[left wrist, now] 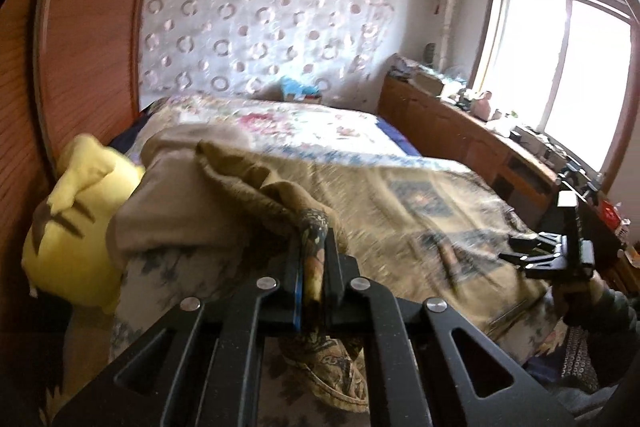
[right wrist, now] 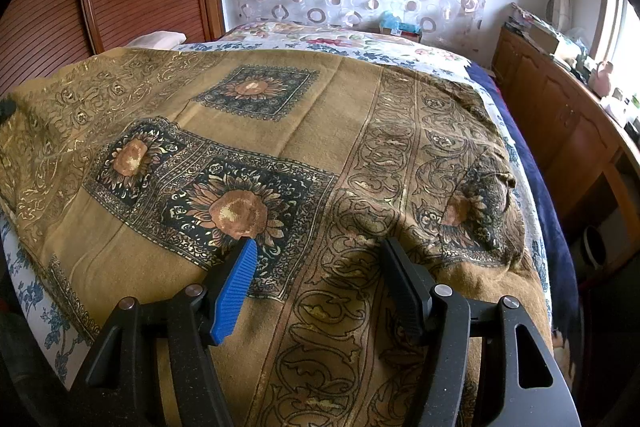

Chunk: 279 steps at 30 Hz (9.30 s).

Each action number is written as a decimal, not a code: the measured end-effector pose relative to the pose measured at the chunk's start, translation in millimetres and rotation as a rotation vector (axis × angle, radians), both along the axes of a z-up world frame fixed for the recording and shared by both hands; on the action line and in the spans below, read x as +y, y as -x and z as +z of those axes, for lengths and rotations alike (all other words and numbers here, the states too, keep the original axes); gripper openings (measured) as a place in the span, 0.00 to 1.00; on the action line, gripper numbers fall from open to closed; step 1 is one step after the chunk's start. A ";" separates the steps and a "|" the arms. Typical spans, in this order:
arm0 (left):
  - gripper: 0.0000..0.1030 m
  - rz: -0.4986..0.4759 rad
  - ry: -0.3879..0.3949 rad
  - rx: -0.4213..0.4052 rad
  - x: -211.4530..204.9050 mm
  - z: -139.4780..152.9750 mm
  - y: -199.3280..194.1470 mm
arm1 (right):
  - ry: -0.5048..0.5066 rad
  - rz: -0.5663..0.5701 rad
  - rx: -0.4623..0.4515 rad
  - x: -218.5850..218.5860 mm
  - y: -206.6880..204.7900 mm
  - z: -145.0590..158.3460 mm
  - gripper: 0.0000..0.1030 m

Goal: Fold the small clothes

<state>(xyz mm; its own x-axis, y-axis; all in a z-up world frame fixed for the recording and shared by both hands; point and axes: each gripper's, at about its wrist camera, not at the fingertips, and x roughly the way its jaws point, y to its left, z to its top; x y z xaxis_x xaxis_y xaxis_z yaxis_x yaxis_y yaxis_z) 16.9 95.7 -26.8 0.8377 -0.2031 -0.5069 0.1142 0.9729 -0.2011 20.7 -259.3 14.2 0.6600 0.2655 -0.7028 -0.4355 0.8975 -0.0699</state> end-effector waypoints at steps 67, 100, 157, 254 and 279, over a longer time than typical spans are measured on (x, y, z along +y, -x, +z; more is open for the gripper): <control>0.71 -0.111 -0.117 -0.028 -83.4 -6.2 -45.7 | -0.077 0.209 -0.005 76.7 12.6 14.4 0.64; 0.71 -0.124 -0.103 -0.046 -88.0 -2.8 -42.5 | -0.139 0.157 -0.219 23.4 42.0 67.9 0.06; 0.71 -0.214 -0.131 0.005 -137.7 -20.7 -40.2 | -0.005 0.198 0.023 58.1 -17.0 35.5 0.53; 0.71 -0.281 -0.136 0.137 -167.7 -54.6 -30.2 | -0.053 -0.109 -0.031 -56.7 42.3 25.7 0.04; 0.54 -0.376 -0.106 0.251 -182.2 -73.4 -17.3 | -0.009 -0.220 -0.091 -59.7 61.4 33.6 0.41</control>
<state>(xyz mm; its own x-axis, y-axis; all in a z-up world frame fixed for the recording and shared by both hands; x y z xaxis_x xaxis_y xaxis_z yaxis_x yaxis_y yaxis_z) 34.2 -86.6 -100.2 0.5649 -0.4053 -0.7188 0.4235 0.8900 -0.1690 -40.7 -319.0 47.8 0.7631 0.1141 -0.6361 -0.2213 0.9709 -0.0914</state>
